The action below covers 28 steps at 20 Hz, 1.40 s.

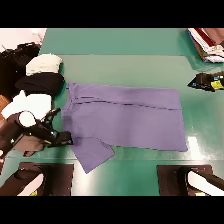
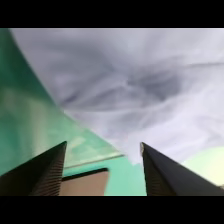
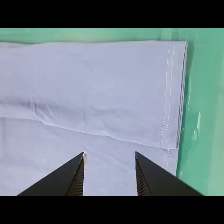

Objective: Fold the shirts.

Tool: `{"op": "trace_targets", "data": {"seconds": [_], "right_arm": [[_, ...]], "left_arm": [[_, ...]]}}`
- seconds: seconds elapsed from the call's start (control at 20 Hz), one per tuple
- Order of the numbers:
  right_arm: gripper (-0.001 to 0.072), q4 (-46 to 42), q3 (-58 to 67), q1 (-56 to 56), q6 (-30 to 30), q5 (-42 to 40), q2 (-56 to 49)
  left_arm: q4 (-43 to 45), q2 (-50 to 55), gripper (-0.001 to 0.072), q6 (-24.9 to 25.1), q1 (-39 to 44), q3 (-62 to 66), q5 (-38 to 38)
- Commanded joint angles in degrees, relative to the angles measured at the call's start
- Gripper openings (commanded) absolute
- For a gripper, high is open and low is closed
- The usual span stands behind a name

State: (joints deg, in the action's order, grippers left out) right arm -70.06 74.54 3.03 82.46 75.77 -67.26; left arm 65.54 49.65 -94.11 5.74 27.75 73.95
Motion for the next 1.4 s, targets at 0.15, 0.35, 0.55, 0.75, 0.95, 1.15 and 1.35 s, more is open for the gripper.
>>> {"op": "trace_targets", "data": {"seconds": [0.15,0.35,0.55,0.75,0.95,1.15,1.35], "right_arm": [[0.0362,0.0,0.0,0.0,0.2,1.4,0.4],[0.0304,-2.3,-3.5,0.7,0.2,5.9,1.9],[0.0310,-5.6,-19.4,8.2,0.2,7.7,8.6],[0.0498,-5.4,-35.4,21.6,0.2,10.7,11.9],[0.0497,-4.5,-44.5,25.4,0.0,9.1,12.3],[0.0451,-4.5,-48.7,20.6,0.1,5.2,12.3],[0.0350,-4.5,-48.8,16.3,1.2,1.7,12.3]], "left_arm": [[-9.6,-2.8,0.0546,1.6,0.0,-6.7,-11.0],[-10.7,-2.8,0.0024,1.6,0.0,-6.4,-11.8],[-10.7,-2.8,0.0024,4.1,0.0,-1.7,-8.7],[-10.8,-2.8,0.0024,4.2,0.0,0.8,-9.3],[-10.7,-2.8,0.0024,4.5,0.0,0.8,-9.7],[-10.7,-2.8,0.0024,4.6,0.0,0.8,-9.9],[-10.2,-2.8,0.0024,4.6,0.0,0.8,-9.9]]}}
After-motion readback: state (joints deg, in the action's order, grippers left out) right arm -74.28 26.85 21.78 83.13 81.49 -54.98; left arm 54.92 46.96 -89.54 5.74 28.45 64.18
